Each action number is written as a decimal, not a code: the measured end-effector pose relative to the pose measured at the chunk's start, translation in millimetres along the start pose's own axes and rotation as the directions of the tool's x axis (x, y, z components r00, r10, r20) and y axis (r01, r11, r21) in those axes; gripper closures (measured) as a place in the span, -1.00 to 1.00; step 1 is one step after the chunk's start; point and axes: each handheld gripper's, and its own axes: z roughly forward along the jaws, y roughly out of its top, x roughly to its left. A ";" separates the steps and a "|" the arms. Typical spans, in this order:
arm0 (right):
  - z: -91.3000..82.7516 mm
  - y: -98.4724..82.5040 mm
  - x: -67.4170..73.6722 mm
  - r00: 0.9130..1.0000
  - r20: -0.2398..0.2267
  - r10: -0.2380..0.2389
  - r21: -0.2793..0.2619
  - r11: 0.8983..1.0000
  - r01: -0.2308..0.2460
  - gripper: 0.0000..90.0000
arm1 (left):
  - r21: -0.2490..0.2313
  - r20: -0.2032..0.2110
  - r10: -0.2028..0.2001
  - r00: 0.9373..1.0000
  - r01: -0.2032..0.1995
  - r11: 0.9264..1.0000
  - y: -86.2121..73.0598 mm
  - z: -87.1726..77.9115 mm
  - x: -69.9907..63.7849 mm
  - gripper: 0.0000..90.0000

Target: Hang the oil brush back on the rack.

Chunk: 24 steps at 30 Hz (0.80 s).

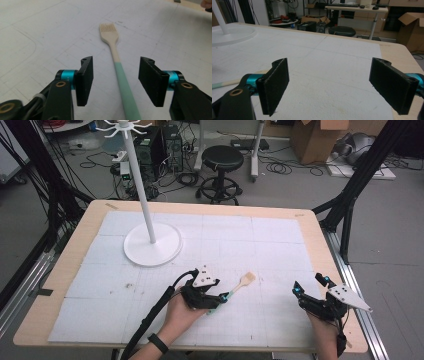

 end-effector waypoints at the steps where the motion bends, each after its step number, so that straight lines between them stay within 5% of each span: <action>1: 0.0 0.0 -0.1 1.000 0.000 0.001 -0.001 1.000 -0.001 -0.65 | 0.014 0.000 0.002 1.000 -0.002 1.000 -0.3 1.0 -0.5 0.05; 13: 0.8 -0.1 0.7 1.000 -0.002 -0.004 0.001 1.000 0.004 -0.65 | 0.140 -0.003 0.027 1.000 -0.026 0.990 -7.6 20.3 -12.6 0.21; 24: -0.1 -0.3 0.6 1.000 -0.001 0.003 0.003 1.000 -0.003 -0.65 | 0.149 -0.047 0.039 0.998 -0.031 0.988 -6.6 20.7 -17.8 0.49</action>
